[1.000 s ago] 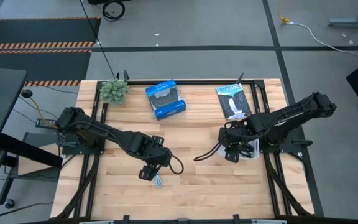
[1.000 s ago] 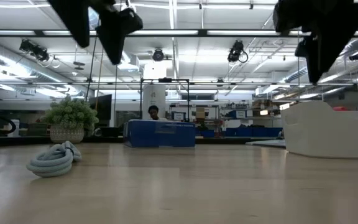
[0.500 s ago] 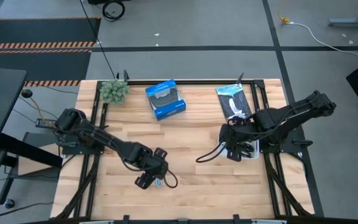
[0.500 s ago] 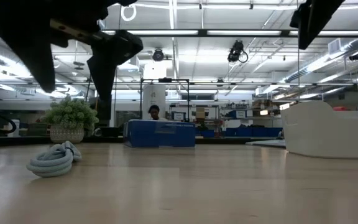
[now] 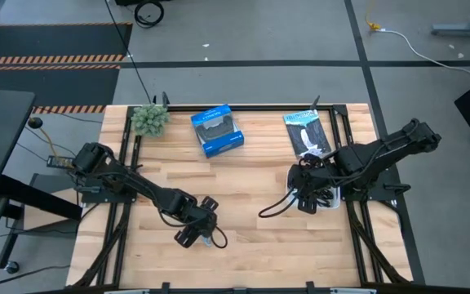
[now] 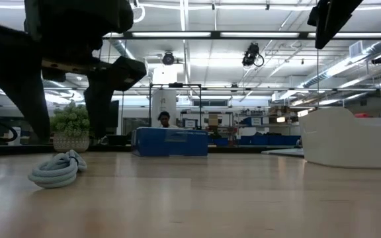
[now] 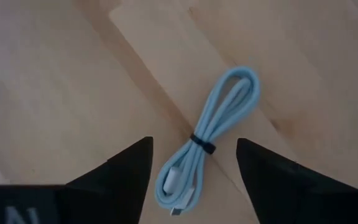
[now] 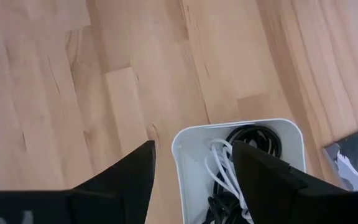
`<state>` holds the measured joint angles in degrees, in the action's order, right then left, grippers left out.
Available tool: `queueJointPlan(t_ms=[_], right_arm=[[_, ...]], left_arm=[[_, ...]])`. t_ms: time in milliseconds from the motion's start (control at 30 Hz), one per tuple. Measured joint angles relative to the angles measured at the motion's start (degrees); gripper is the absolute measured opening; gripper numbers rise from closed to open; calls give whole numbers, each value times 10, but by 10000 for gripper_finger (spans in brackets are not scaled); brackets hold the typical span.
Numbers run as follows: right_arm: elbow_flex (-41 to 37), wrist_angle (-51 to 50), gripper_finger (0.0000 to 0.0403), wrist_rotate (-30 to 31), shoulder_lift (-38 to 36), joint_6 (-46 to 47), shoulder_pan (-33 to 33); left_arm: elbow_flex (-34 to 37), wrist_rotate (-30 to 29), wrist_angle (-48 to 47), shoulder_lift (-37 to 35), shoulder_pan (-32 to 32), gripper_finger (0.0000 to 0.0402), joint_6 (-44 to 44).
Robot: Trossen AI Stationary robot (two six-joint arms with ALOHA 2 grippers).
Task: Pick and place USB-C Cables
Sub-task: Put the light blue USB cable into the white bin
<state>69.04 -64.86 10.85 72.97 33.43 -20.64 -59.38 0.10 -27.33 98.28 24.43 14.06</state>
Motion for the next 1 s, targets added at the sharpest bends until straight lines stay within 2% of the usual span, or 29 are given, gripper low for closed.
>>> queueJointPlan(t_ms=[333, 533, 867, 1000], right_arm=[[0, 9, 220, 1, 0, 0, 0], [0, 11, 220, 4, 0, -1, 0], [0, 12, 220, 11, 0, -2, 0], [0, 12, 220, 11, 0, -2, 0]], left_arm=[[58, -2, 33, 0, 2, 178, 102], [65, -40, 48, 0, 13, 147, 128], [64, -50, 38, -1, 16, 51, 134], [64, -50, 36, -2, 16, 28, 131]])
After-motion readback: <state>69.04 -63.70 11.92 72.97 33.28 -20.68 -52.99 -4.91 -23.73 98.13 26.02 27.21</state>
